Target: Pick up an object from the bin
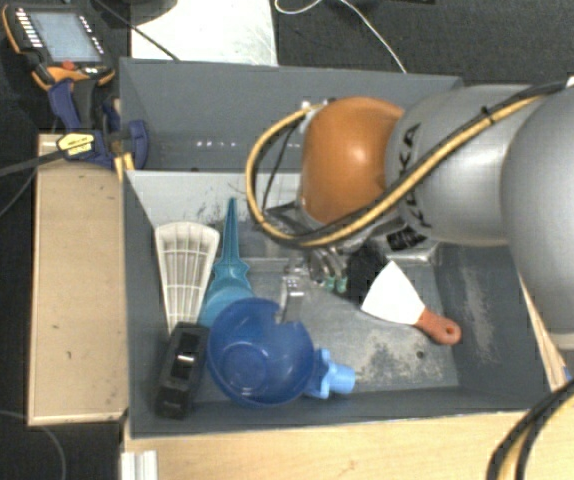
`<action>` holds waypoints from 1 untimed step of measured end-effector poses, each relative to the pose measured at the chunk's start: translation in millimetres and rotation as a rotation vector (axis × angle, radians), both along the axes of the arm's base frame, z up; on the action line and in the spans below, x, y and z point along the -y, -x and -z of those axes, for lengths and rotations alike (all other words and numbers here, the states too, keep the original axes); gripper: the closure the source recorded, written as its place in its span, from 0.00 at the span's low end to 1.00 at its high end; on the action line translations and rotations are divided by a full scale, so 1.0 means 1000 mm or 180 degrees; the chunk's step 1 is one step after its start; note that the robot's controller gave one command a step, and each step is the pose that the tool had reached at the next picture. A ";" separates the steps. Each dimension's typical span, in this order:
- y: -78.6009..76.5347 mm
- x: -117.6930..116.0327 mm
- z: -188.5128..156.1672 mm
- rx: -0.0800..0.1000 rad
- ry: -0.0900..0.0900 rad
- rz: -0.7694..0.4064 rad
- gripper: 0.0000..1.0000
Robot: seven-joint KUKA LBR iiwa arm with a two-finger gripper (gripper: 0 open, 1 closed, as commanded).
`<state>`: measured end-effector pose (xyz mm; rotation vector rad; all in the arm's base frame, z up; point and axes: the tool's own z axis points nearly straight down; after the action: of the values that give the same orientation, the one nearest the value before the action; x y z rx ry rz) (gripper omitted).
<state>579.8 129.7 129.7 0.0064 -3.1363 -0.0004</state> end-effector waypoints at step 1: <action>-0.002 0.001 -0.005 0.0024 -0.0003 0.0016 0.00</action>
Offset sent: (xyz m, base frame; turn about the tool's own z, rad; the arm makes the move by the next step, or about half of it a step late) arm -0.0118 0.0849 -0.0597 -0.3122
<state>581.6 129.0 134.7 -0.0015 -3.1439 -0.0021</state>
